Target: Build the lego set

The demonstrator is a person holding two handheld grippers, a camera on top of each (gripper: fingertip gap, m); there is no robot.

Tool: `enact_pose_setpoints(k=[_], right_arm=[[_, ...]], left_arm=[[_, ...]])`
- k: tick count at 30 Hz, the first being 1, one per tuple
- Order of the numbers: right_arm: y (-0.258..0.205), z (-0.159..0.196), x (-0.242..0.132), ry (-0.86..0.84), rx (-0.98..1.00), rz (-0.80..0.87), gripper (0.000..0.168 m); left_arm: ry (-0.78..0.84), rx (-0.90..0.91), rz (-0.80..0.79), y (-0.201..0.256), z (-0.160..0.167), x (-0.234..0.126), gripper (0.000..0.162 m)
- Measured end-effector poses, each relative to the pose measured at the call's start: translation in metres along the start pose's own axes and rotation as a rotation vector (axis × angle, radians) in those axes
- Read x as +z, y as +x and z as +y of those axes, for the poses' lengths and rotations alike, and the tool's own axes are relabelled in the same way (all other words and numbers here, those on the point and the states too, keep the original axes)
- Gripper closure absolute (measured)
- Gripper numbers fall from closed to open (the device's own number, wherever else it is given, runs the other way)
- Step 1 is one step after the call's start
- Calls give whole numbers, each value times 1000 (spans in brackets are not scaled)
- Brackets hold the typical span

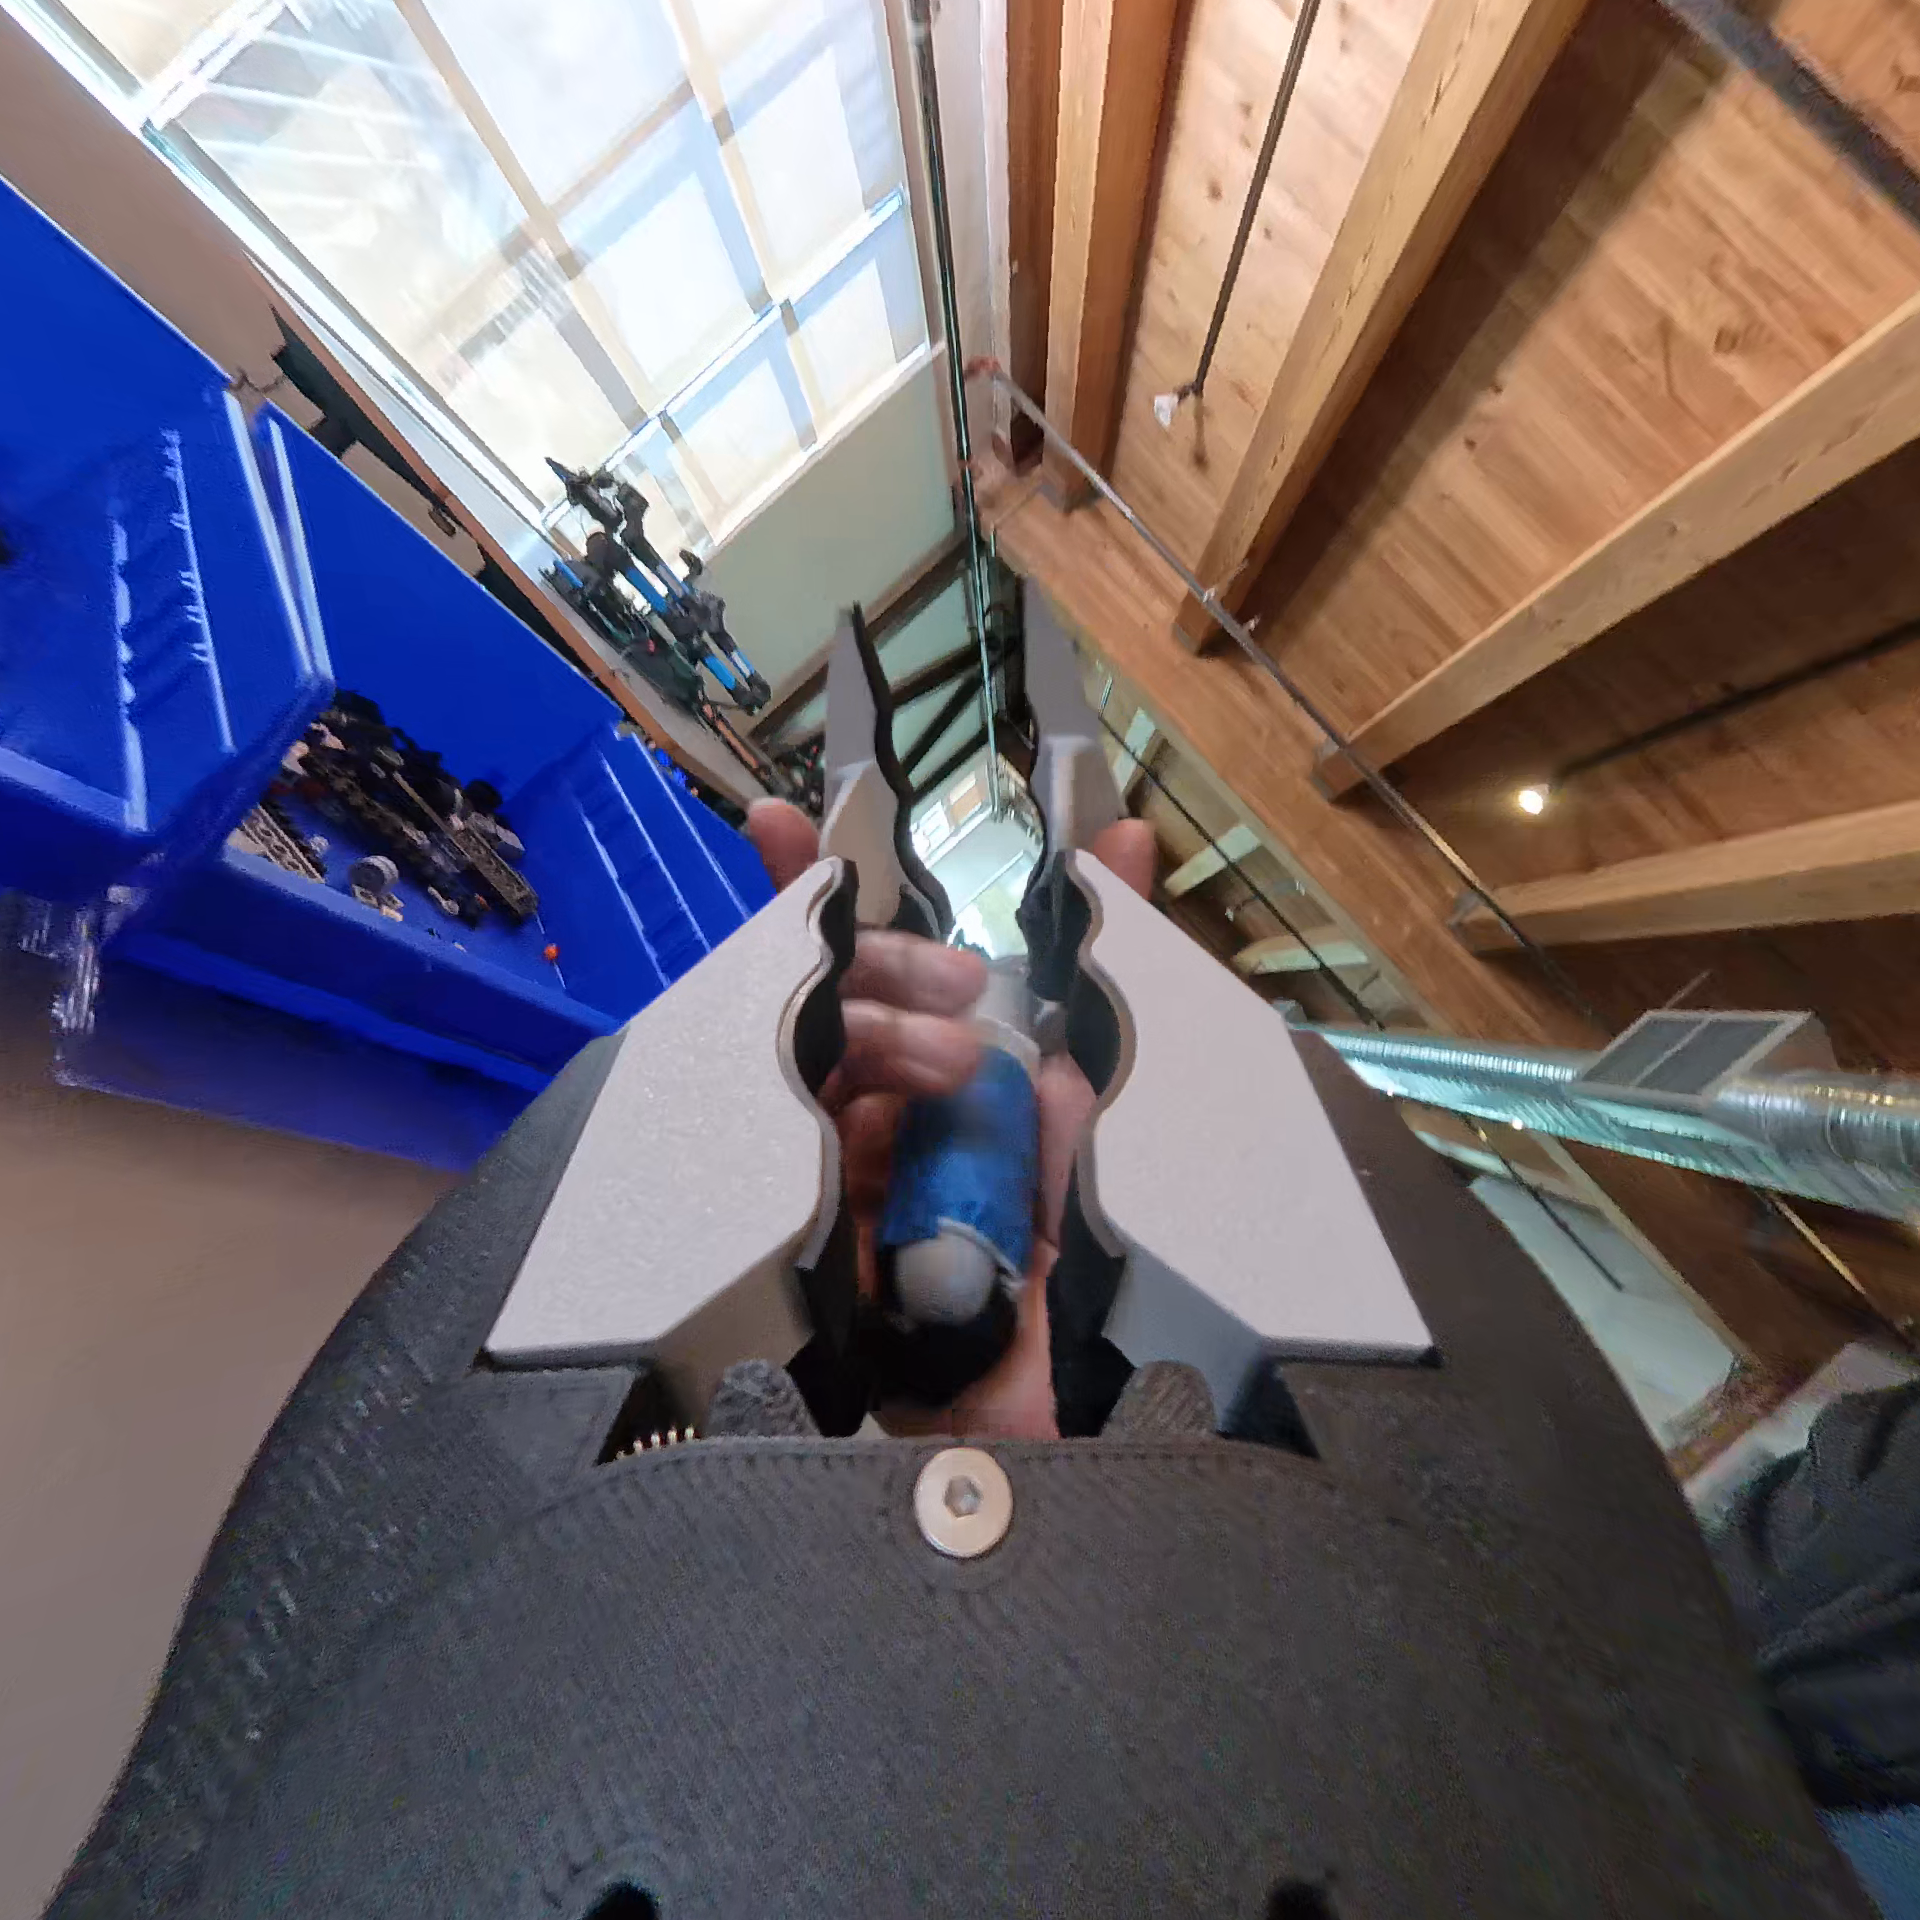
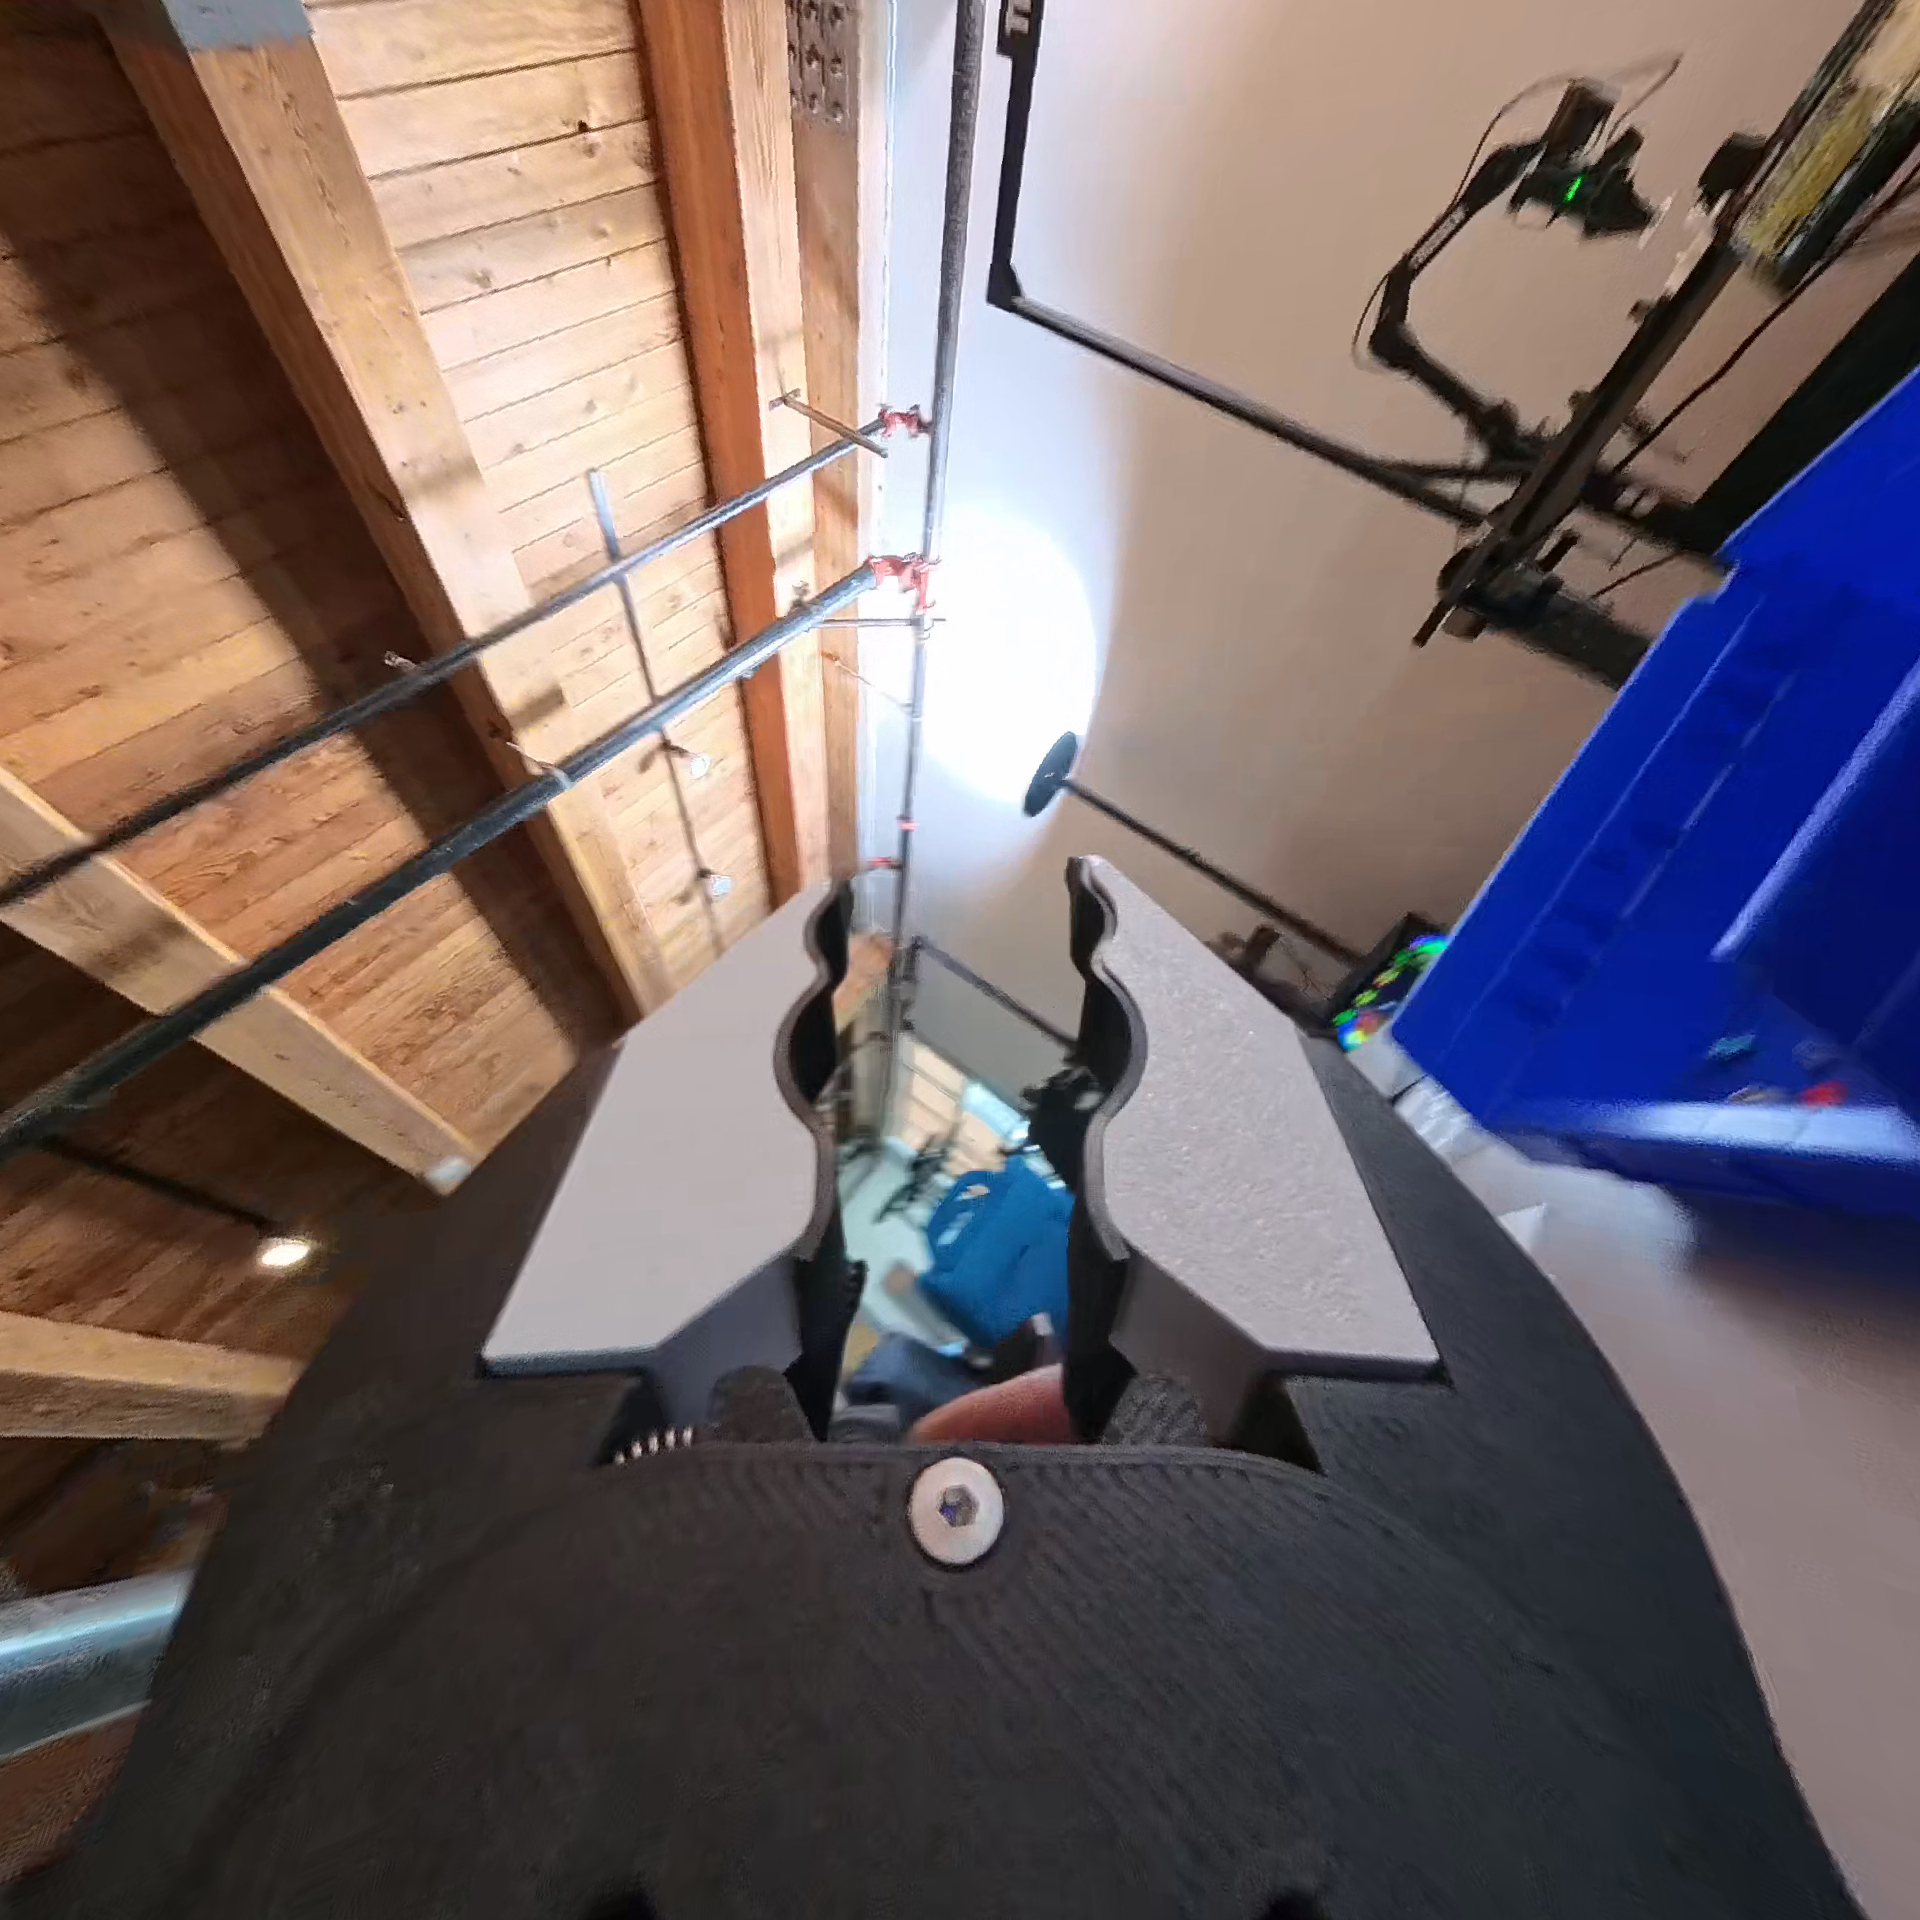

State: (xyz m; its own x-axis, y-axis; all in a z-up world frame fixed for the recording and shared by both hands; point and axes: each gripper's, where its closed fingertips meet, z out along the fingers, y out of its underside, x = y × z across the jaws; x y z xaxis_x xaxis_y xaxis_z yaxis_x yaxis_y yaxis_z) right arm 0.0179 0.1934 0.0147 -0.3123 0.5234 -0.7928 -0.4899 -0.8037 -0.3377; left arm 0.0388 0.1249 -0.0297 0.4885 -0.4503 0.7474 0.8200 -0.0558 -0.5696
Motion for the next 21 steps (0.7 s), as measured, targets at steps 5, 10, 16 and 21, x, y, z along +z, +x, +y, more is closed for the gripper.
enact_pose_setpoints(k=[5,10,16,21], right_arm=[[18,-16,-2,-61,-323,115,138],[52,10,-35,-296,-516,278,137],[66,21,-83,-324,-554,371,137],[62,9,-85,-331,-562,366,140]], left_arm=[[-26,110,-71,-13,-5,0,124],[-223,394,-191,-30,1,14,119],[-484,703,-297,-54,-2,49,103],[-643,793,-357,-77,-9,86,101]])
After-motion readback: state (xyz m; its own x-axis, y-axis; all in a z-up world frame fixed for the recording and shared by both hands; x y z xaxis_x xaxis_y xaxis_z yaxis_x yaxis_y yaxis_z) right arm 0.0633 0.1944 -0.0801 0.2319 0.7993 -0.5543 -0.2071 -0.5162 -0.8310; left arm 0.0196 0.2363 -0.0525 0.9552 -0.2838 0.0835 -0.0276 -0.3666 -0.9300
